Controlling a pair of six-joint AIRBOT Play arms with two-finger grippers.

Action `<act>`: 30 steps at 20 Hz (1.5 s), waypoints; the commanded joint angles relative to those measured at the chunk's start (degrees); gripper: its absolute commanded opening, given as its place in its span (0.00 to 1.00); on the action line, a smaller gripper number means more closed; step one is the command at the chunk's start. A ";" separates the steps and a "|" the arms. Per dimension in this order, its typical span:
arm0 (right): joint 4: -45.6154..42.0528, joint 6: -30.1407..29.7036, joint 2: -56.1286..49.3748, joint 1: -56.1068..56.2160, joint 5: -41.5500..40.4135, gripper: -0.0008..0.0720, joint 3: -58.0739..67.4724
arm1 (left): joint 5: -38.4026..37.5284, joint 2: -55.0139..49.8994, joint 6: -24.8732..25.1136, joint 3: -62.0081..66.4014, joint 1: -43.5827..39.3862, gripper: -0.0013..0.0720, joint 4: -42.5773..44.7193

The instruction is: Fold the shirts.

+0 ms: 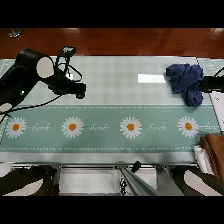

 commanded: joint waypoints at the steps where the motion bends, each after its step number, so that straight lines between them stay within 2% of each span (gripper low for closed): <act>1: 0.02 0.02 0.02 0.00 0.00 0.84 0.04 | 0.02 -0.04 0.00 0.00 0.00 0.97 0.00; 17: 0.07 0.04 0.02 0.00 -0.20 0.84 0.04 | 0.02 -0.04 0.00 0.00 0.02 0.97 0.00; 19: 1.46 0.20 0.02 0.00 -3.63 0.84 0.04 | 0.81 -0.09 -0.02 -0.02 0.00 0.97 0.00; 24: 9.11 0.28 0.02 0.00 -16.33 0.84 0.04 | 9.51 -0.37 0.00 0.00 0.00 0.97 -0.02; 28: 15.12 0.68 0.00 0.00 -32.11 0.84 0.04 | 14.64 -0.42 0.02 0.02 0.02 0.97 0.02; 30: 15.19 0.44 0.02 0.00 -34.69 0.84 0.04 | 17.20 -0.42 0.15 0.04 0.02 0.97 0.02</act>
